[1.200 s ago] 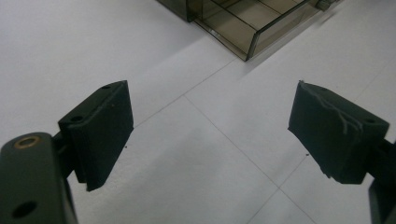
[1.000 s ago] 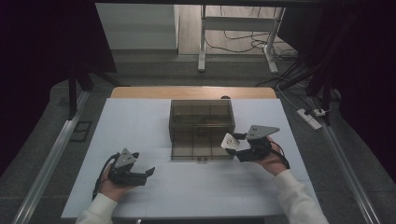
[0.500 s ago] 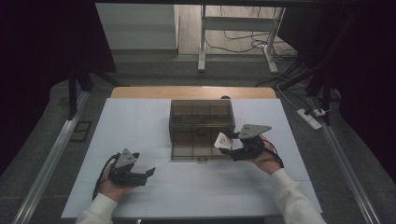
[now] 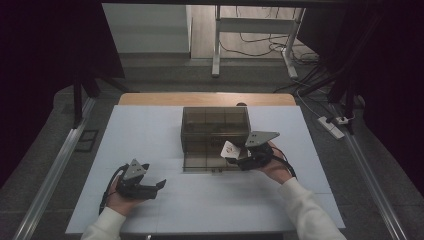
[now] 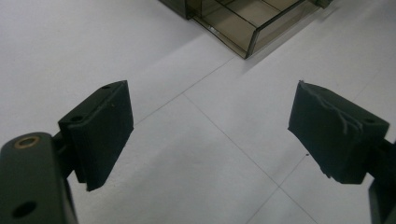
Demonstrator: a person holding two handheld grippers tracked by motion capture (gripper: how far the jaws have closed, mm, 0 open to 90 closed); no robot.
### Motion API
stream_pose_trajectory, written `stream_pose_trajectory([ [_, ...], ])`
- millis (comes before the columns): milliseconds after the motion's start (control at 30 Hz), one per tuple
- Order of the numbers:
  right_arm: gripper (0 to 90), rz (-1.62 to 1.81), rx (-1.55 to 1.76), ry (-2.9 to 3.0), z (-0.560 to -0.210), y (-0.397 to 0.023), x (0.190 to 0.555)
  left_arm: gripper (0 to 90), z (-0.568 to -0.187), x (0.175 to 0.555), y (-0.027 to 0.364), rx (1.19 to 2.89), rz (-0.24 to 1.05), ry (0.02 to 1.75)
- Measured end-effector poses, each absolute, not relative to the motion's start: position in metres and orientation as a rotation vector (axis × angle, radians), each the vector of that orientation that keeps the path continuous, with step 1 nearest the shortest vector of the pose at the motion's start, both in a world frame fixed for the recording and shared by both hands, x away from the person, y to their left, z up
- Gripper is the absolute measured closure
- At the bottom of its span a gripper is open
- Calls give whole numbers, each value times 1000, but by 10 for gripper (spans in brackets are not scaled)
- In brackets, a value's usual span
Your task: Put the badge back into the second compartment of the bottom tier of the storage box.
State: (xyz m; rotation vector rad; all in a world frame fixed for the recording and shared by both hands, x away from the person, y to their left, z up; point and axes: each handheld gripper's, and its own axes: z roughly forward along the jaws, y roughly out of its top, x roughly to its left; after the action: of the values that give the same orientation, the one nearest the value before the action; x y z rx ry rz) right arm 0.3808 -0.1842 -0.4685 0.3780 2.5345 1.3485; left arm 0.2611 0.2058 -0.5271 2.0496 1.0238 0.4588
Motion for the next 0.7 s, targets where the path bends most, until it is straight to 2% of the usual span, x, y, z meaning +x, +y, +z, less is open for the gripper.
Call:
stream_pose_trajectory([
  [700,330,1325,287,2571,-474,-160,386,138,-527,261,206,2053,459,1026],
])
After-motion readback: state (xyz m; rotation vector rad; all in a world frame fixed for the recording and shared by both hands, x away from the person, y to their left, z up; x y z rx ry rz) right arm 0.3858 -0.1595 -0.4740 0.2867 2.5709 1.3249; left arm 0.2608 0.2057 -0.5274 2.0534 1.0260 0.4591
